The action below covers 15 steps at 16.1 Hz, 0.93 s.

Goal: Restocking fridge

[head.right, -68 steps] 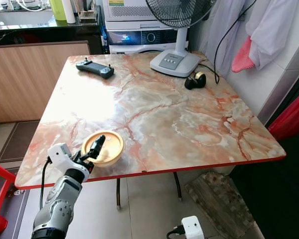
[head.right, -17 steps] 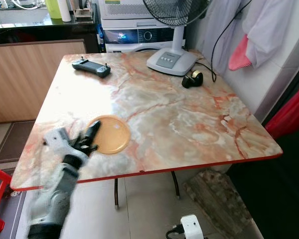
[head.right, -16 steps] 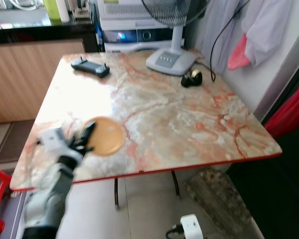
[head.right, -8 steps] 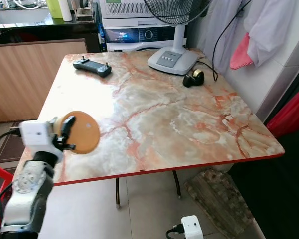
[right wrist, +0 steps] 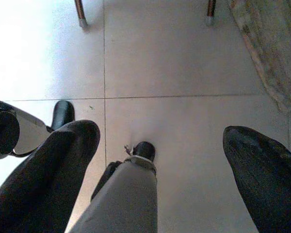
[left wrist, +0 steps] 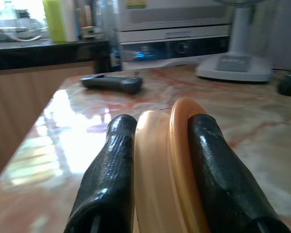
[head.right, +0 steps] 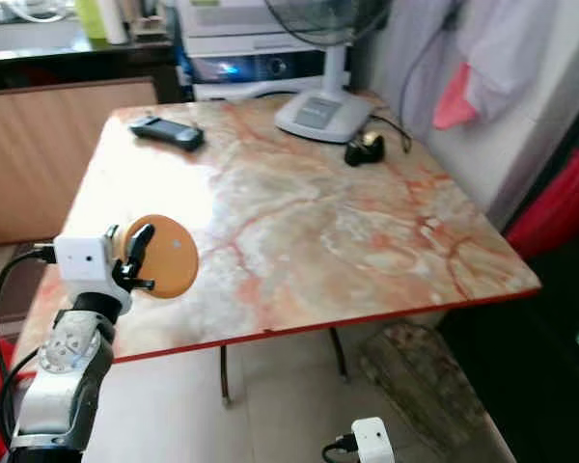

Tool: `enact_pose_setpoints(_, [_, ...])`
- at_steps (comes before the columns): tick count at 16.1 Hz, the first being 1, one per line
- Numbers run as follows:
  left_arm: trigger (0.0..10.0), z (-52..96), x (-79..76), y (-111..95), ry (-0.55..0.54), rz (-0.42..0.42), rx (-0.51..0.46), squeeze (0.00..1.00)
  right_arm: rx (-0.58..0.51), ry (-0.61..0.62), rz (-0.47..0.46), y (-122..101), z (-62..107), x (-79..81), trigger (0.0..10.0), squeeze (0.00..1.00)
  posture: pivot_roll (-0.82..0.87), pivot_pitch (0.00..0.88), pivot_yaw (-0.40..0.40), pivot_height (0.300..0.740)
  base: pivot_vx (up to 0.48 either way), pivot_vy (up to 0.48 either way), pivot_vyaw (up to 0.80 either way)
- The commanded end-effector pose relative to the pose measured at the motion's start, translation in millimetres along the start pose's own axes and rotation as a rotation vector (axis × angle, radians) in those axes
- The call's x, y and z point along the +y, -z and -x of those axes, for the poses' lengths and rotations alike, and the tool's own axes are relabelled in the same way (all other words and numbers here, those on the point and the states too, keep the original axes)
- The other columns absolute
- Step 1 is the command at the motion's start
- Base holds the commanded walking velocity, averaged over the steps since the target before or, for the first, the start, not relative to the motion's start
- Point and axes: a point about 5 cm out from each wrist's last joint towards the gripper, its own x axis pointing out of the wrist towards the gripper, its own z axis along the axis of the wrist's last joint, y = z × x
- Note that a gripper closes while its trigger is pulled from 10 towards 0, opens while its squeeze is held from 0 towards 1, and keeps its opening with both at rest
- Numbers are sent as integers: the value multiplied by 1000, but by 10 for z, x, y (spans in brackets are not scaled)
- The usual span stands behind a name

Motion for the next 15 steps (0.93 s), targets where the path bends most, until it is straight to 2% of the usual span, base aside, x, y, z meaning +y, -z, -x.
enact_pose_setpoints(1, [10000,-33,-47,-50,13,-14,-27,0,14,3,0,29,7,-19,10000,0,53,0,-15,740,0,0,-800])
enact_pose_setpoints(4, [10000,-69,-156,-57,39,-15,-32,0,15,-4,3,32,6,-8,10000,0,46,0,-9,740,0,0,-800])
enact_pose_setpoints(11, [10000,-90,-174,-39,45,-6,-28,0,21,-11,12,40,7,-4,10000,0,46,0,-6,740,0,0,-800])
enact_pose_setpoints(13, [10000,-103,-195,-36,55,5,-26,0,22,-12,15,39,6,0,10000,0,49,0,-6,740,0,480,-800])
enact_pose_setpoints(15, [10000,-99,-243,-29,83,-25,-30,0,21,-13,15,36,5,2,10000,0,49,0,-6,740,0,0,-800])
